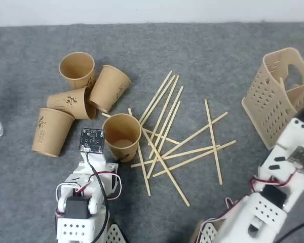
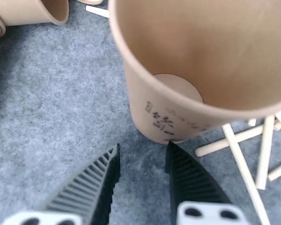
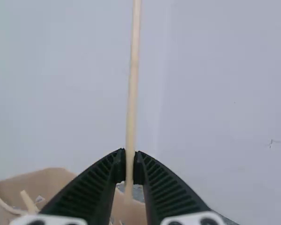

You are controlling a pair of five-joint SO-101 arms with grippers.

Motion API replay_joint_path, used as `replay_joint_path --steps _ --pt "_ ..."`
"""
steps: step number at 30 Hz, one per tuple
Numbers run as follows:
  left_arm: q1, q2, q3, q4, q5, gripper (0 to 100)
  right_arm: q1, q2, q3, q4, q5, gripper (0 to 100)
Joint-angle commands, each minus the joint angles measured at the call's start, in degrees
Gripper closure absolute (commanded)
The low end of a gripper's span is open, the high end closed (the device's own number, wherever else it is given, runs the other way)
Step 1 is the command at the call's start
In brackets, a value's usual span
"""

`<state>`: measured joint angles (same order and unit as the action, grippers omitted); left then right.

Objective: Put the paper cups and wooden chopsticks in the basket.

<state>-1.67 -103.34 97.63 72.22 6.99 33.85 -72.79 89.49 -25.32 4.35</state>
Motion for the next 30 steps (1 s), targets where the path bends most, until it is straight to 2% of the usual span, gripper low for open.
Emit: replay_joint_path --steps 1,9,14,17,19,20,23,27,30 --pt "0.5 -1.0 -1.2 0.3 -0.4 83 -0.7 -1.3 1.9 -4.8 1.1 99.1" --pt "0.6 -1.0 -1.2 0.2 -0.4 83 -1.1 -1.3 2.2 -4.6 1.1 99.1" --pt "2.4 -1.0 -1.5 -0.2 -1.0 83 -1.5 -1.3 -0.1 2.4 1.1 99.1" --pt "0.4 -1.0 -6.7 -2.9 -11.3 83 -1.5 -1.3 -2.8 7.3 1.1 99.1" --pt "-2.4 -1.0 -10.9 -8.6 -18.5 83 -1.5 -1.3 -4.6 10.1 1.1 99.1" --pt "-2.5 -1.0 -12.8 -13.5 -19.9 83 -1.5 -1.3 -5.5 11.5 1.1 99.1" --pt "-3.0 -0.9 -17.2 -24.5 -18.2 83 -1.5 -1.3 -7.7 15.2 1.1 99.1" --pt "-2.5 -0.5 -22.5 -27.1 -10.1 83 -3.5 -1.3 -11.4 20.4 1.8 99.1" --pt "-1.2 -0.5 -25.5 -27.2 -9.0 83 -8.7 -1.3 -17.1 28.5 4.7 99.1"
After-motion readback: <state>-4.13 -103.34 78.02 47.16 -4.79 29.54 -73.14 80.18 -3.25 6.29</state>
